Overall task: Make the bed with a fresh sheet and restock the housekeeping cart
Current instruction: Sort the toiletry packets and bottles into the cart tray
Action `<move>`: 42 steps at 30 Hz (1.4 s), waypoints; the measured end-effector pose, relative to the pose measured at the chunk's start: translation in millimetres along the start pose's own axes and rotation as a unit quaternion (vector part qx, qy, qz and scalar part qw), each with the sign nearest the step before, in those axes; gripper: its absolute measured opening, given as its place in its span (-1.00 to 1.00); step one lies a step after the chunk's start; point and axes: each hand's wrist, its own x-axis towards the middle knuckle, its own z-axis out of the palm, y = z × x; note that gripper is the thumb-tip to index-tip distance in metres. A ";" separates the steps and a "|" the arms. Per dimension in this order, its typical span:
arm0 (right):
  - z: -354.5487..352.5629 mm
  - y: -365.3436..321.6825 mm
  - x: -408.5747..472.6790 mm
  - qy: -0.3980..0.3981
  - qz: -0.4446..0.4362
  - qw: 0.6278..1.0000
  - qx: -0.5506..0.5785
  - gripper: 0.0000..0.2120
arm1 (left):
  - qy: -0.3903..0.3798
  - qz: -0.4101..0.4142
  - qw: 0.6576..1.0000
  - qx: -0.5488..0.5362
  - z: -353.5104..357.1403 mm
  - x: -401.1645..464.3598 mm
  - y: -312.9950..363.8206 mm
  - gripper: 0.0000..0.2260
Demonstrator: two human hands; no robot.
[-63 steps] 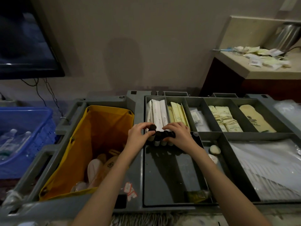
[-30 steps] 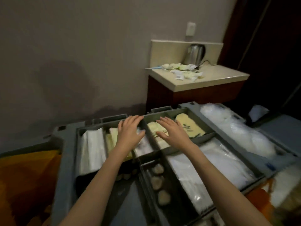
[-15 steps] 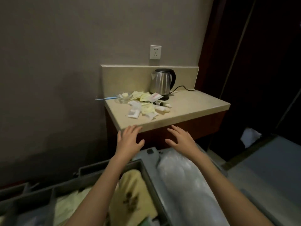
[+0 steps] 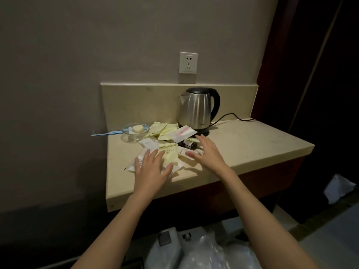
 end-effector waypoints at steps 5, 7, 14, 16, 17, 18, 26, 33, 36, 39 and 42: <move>13.1 10.6 52.0 -0.015 0.024 0.999 0.022 -0.25 | 0.046 -0.039 0.998 0.036 8.2 15.3 0.9 -0.45; 20.0 15.1 65.4 -0.035 0.041 0.998 0.040 -0.22 | 0.049 -0.040 0.997 0.044 10.9 15.1 0.7 -0.45; 30.1 29.3 83.4 -0.020 0.053 0.998 0.021 -0.42 | 0.037 -0.050 0.996 0.056 11.4 15.7 1.6 -0.45; 30.7 28.5 81.6 0.002 0.050 0.999 0.017 -0.50 | 0.037 -0.051 0.996 0.056 10.9 15.3 1.7 -0.46; 30.9 27.8 80.4 0.010 0.048 0.999 0.020 -0.53 | 0.037 -0.051 0.996 0.057 10.2 14.5 2.1 -0.47; 29.9 26.7 78.7 0.017 0.044 0.999 0.025 -0.54 | 0.035 -0.050 0.996 0.059 9.9 13.7 2.5 -0.47; 2.3 35.9 64.0 -0.007 0.020 1.000 -0.022 -0.40 | 0.028 -0.040 0.997 0.066 10.0 11.2 0.1 -0.48; -19.4 62.9 52.5 -0.030 0.054 0.996 0.063 -0.48 | 0.028 -0.040 0.997 0.058 8.5 9.8 0.9 -0.36; -25.2 66.5 52.4 -0.050 0.043 0.997 0.032 -0.48 | 0.023 -0.039 0.997 0.057 7.2 9.7 2.9 -0.49; -20.1 66.2 52.9 -0.048 0.024 0.999 -0.011 -0.57 | 0.023 -0.034 0.998 0.050 6.9 9.7 2.7 -0.51; -16.8 66.3 54.5 -0.013 0.014 1.000 -0.002 -0.69 | 0.014 -0.030 0.999 0.041 7.6 10.0 0.9 -0.50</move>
